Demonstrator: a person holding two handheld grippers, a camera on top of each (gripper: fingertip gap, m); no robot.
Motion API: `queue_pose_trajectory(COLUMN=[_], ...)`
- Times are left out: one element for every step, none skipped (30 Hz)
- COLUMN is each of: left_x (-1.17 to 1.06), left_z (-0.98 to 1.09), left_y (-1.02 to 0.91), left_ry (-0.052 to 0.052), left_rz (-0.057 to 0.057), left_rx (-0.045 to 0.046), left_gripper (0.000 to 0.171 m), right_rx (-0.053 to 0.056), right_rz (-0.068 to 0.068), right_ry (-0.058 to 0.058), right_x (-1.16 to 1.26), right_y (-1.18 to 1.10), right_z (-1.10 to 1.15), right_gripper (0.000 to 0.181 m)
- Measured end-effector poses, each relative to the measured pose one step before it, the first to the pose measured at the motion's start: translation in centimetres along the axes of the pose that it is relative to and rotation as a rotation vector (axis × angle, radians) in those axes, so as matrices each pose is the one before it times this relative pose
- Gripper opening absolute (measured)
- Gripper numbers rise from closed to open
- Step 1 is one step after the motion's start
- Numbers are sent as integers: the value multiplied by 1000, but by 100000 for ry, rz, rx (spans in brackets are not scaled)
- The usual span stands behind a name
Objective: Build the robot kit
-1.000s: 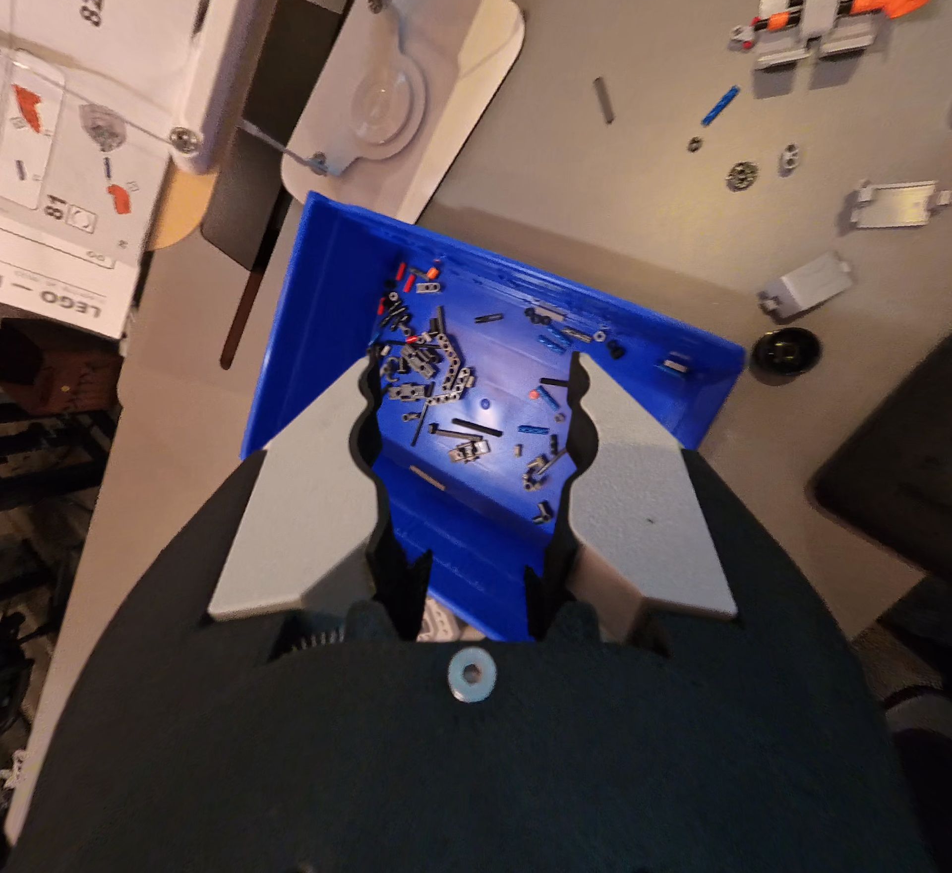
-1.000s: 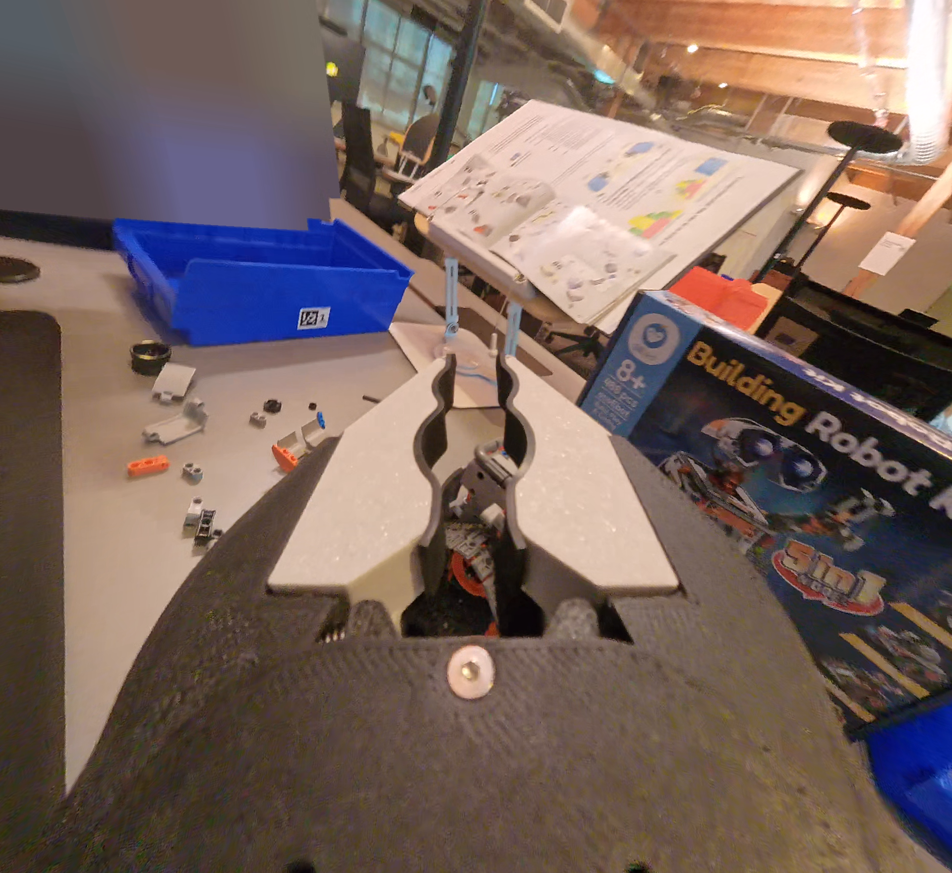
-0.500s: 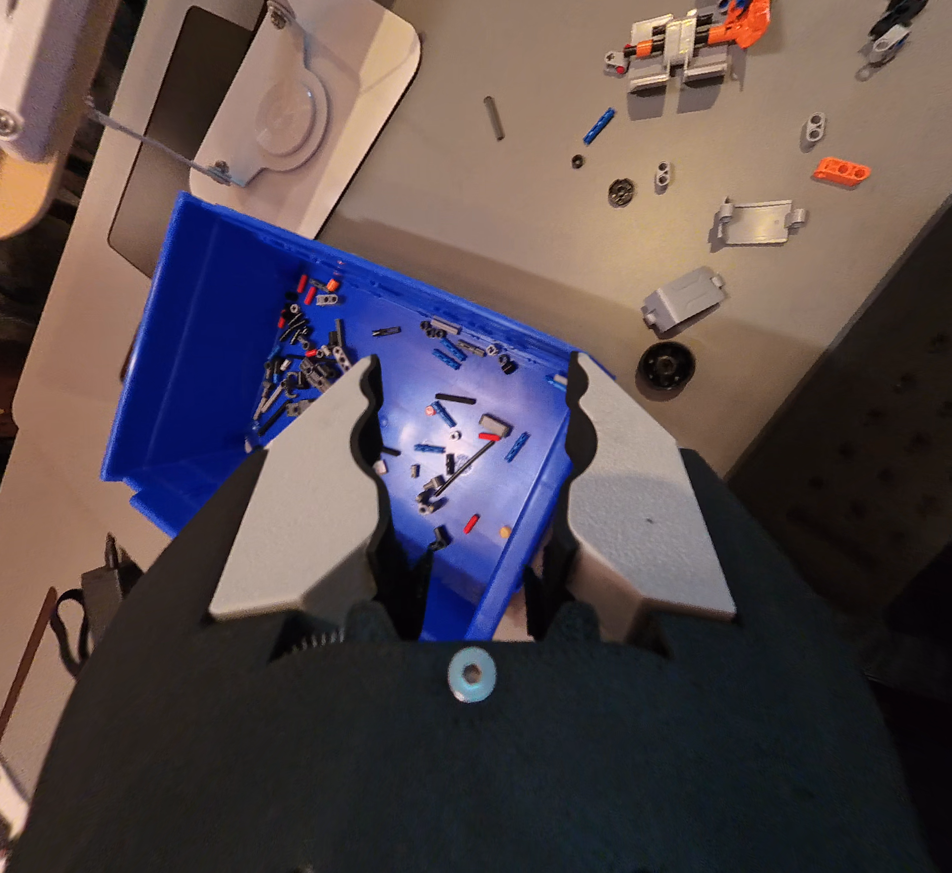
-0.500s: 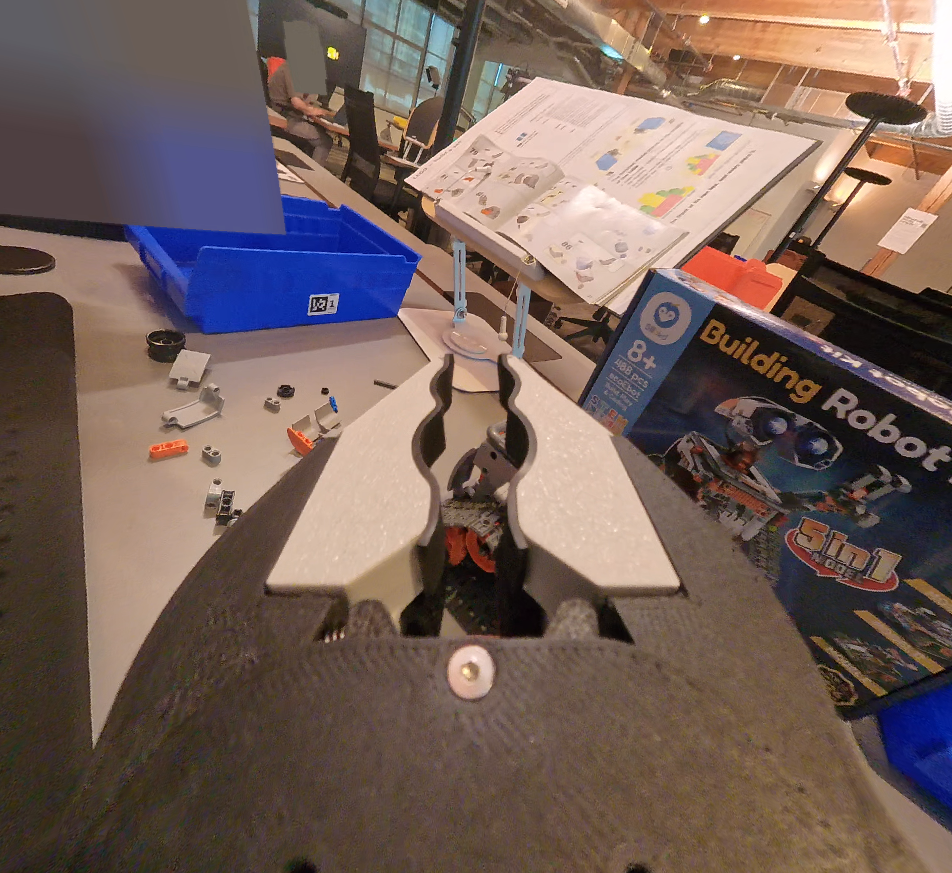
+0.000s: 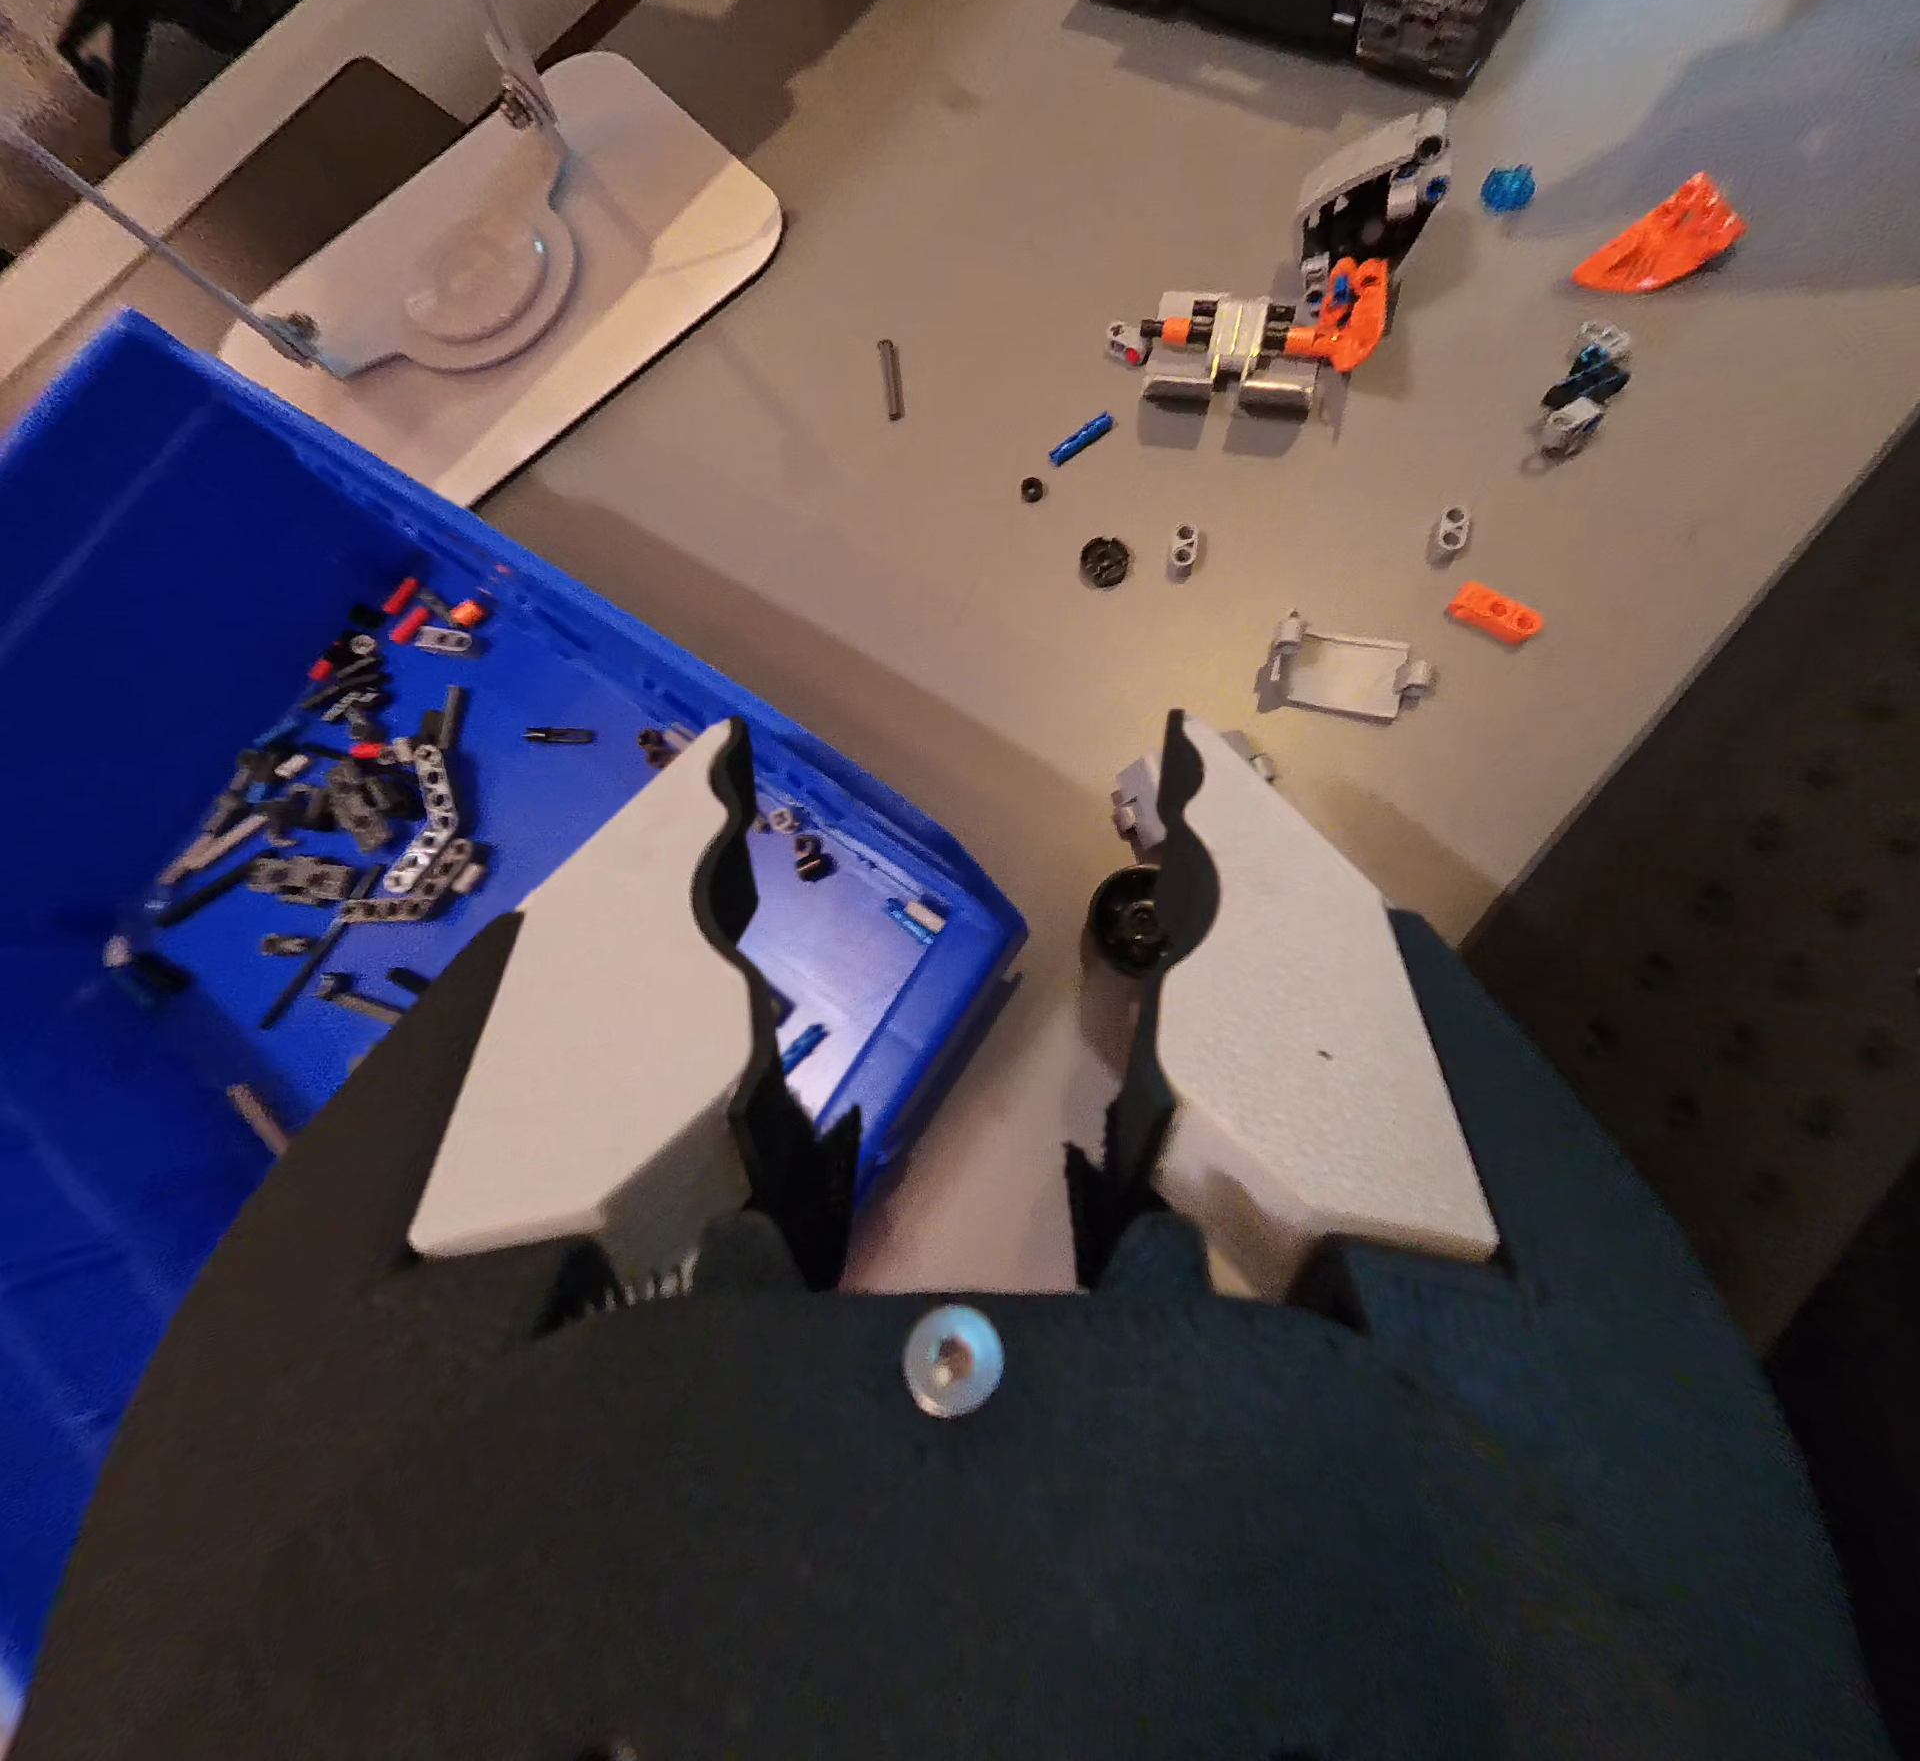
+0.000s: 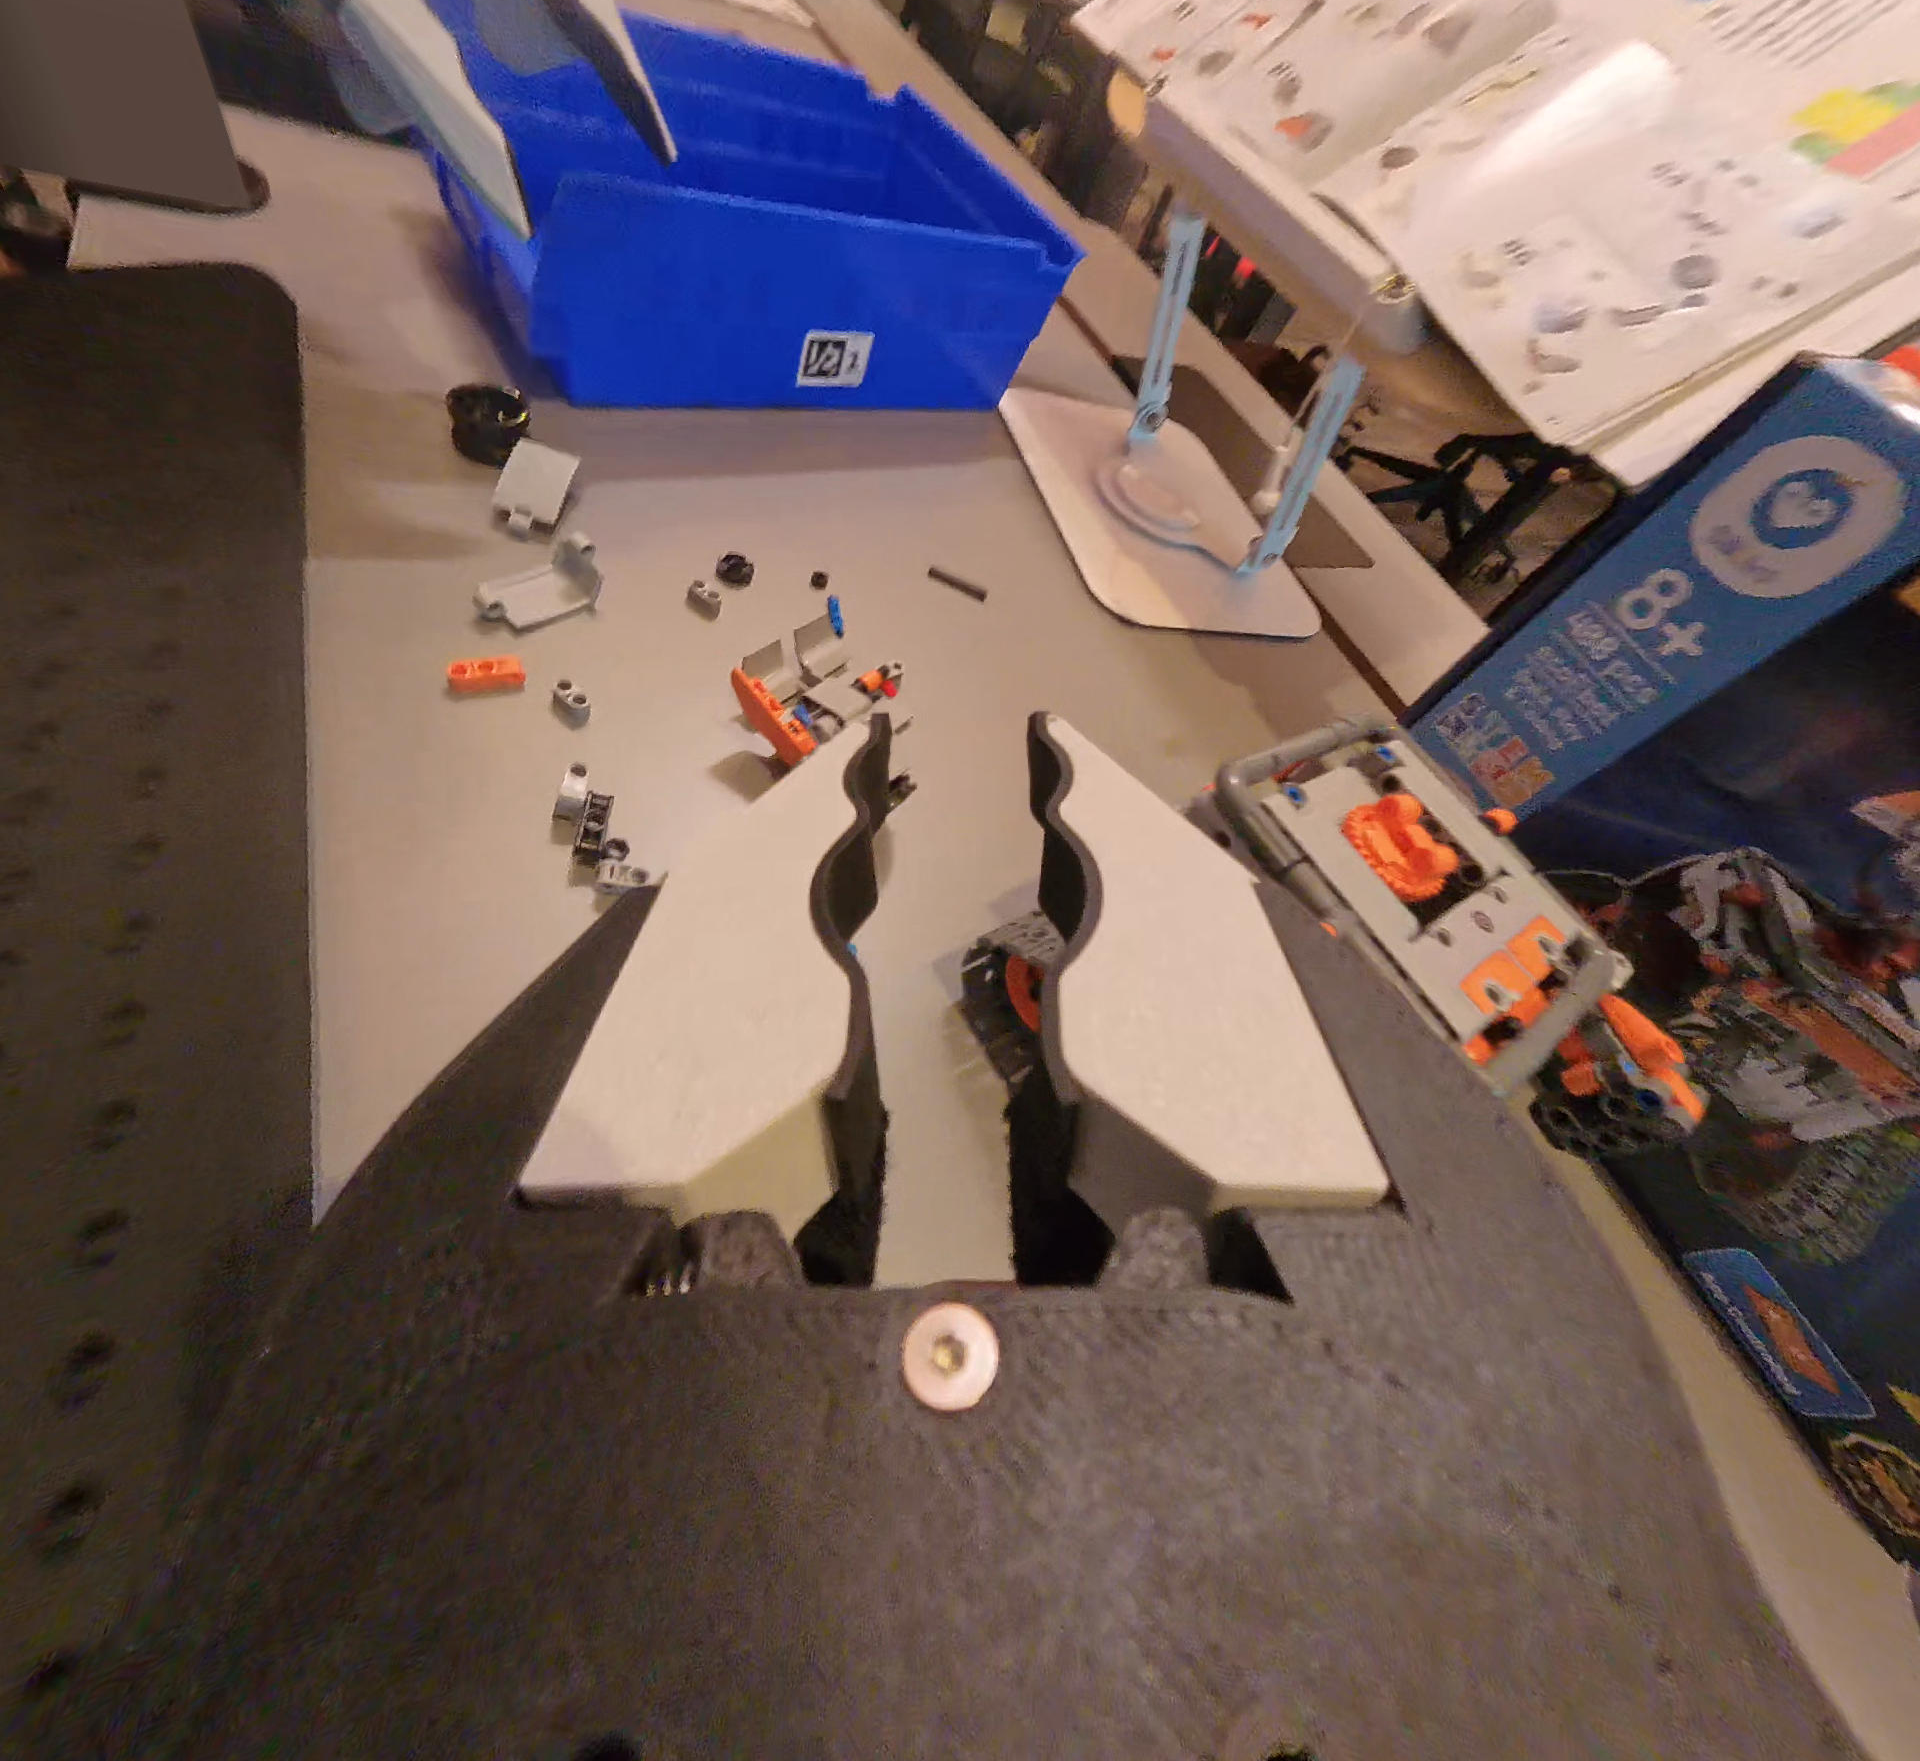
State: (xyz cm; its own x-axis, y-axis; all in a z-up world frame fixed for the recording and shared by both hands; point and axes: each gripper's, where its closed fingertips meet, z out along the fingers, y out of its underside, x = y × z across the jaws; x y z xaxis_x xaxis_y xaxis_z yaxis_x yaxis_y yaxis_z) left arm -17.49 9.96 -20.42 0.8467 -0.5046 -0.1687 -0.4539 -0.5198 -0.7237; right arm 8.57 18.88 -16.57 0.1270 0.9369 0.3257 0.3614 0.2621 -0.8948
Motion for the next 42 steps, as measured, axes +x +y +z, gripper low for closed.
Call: queue_pose_trajectory(left_x=[82,-86,-124,-145,-167,-208,-211,-369,-369,-128,-17,6,31,-23,-27,-36,-67,-123,-245,-385,-560,-613,-462,-294,-118,-43,-118,222,540,701,688,925,1001,740,508,478,333,-130,-300,-437,-636,-377], left_z=[426,448,420,329,240,155,14,-60,-48,-17,-6,9,39,-18,-40,-60,-64,-71,-70,-59,-46,33,84,55,-30,-122,-350,-470,-330,-39,352,807,1189,1462,1651,1809,1877,1834,1684,1459,1249,1031], left_y=[349,547,548,321,88,-39,-26,35,42,-15,-100,-63,-8,-26,-44,-43,-40,54,128,129,82,152,197,30,-8,-120,-786,-1291,-1378,-1348,-1297,-1130,-875,-720,-612,-283,-93,190,404,311,324,456], left_ry=[-437,-1263,-950,-808,-808,-1337,-1540,-2155,-1795,164,991,741,283,-73,296,630,633,232,-623,-1290,-1912,-1918,-831,395,1203,552,-1433,-549,432,626,175,1966,3141,2308,1830,3102,3891,2312,2033,1516,133,1097], left_rz=[-2054,-1638,-1674,-1441,-1679,-1158,-87,-128,-123,-714,-1690,-1080,95,95,-531,-357,-156,-188,625,471,-430,-358,-508,-945,-994,649,975,1478,2772,4328,4202,3667,3561,3125,2526,1429,-688,-1454,-1633,-2129,-1623,-1533], left_rx=[-144,-1360,-1578,-281,1093,1588,1211,387,316,774,1168,1043,655,646,642,725,585,-155,-692,-693,-220,-420,-574,385,-111,-485,2752,4345,3115,1757,543,-792,-2241,-2919,-2876,-3656,-3516,-4234,-5034,-3812,-3263,-3578], left_gripper=[74,70,66,64,57,53,48,40,31,28,28,28,28,28,28,28,28,28,27,27,26,24,24,24,25,26,28,38,40,35,34,33,33,33,32,31,25,21,21,21,21,22], right_rx=[-1601,-1102,-624,-207,109,292,387,359,183,-66,-151,-102,-77,-62,-25,0,-60,-113,-54,-25,-52,-83,-29,16,31,102,178,151,20,-43,1,19,61,66,79,213,341,417,432,355,276,244], right_rz=[-1023,-929,-494,135,361,309,342,339,134,-144,-214,-61,-18,-51,6,72,39,-2,-12,26,41,1,-17,23,-36,-76,6,99,17,-146,-206,-110,-98,-130,-91,-42,-48,-73,-19,94,49,-67], right_ry=[-959,-385,-325,-225,73,242,192,73,2,87,95,-5,-12,66,74,32,25,54,40,12,23,66,77,6,33,56,31,-34,-85,-87,-144,-167,-178,-95,-42,17,61,104,48,-30,-28,-20], right_x=[-313,-181,-118,-34,37,78,86,46,16,2,-5,-10,-14,3,14,11,11,9,3,14,1,7,12,4,1,-6,0,-4,-14,-32,-48,-60,-58,-51,-33,-22,-28,-3,-5,-8,-1,-30], right_y=[236,162,96,65,18,-18,-43,-44,-18,0,14,17,13,6,-1,10,15,20,16,1,11,24,4,-7,-16,-32,-29,-35,-7,-10,-26,-16,-27,-23,-27,-47,-68,-90,-89,-65,-50,-60], right_z=[332,227,122,46,-27,-61,-68,-52,-13,0,4,3,5,-7,-14,-16,-11,-17,0,-12,-13,-12,-2,-11,-4,-25,-11,-5,11,8,27,23,13,-7,-16,-28,-55,-63,-59,-57,-38,-40], right_gripper=[25,25,25,25,25,25,25,24,24,24,24,24,24,24,24,24,24,24,24,24,24,24,24,24,24,24,24,24,24,24,24,24,24,24,24,24,24,24,24,24,24,24])
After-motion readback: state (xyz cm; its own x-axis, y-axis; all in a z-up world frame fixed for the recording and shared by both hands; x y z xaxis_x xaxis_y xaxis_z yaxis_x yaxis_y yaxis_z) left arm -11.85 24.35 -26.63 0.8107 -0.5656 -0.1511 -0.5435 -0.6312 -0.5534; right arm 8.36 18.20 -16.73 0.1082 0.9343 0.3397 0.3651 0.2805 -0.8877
